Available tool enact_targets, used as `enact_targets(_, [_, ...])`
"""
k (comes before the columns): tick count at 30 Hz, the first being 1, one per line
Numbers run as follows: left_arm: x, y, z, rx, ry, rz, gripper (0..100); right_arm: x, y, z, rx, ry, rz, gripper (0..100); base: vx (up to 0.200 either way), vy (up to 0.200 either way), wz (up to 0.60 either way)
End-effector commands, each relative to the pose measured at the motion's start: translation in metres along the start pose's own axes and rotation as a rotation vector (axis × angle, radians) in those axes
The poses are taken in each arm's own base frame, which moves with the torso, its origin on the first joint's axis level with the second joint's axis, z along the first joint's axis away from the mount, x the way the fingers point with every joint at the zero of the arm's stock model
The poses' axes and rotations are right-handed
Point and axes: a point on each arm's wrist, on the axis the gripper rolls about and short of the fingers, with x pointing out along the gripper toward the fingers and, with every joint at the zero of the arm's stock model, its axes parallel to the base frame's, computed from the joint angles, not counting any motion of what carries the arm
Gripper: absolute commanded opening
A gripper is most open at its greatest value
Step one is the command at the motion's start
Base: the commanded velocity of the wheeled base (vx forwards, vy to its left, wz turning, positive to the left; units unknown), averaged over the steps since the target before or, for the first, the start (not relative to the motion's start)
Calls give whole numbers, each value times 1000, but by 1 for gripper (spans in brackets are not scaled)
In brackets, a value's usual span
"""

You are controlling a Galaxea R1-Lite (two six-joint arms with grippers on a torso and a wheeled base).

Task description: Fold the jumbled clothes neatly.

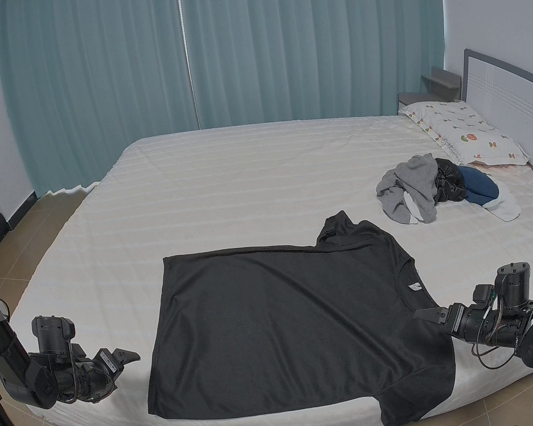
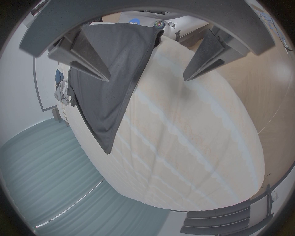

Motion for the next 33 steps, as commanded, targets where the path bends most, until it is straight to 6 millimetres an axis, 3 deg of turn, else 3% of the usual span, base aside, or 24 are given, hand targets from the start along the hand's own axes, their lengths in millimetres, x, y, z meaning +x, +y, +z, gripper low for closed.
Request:
enact_targets(1, [0, 0, 1, 0, -3, -2, 100, 0, 0, -1, 1, 4, -1, 100, 0, 0, 0])
enact_targets(10, [-1, 0, 1, -2, -4, -4, 100, 1, 0, 0, -1, 3, 2, 100, 0, 200, 0])
enact_targets(19, [-5, -5, 0, -25, -13, -22, 100, 11, 5, 9, -16, -33, 31, 100, 0, 0, 0])
enact_targets(31, [-13, -28, -15, -21, 11, -85, 100, 68, 8, 45, -29, -103, 13, 100, 100, 0, 0])
enact_targets(33, [-12, -35, -14, -13, 6, -106, 100, 88, 15, 63, -28, -102, 2, 100, 0, 0, 0])
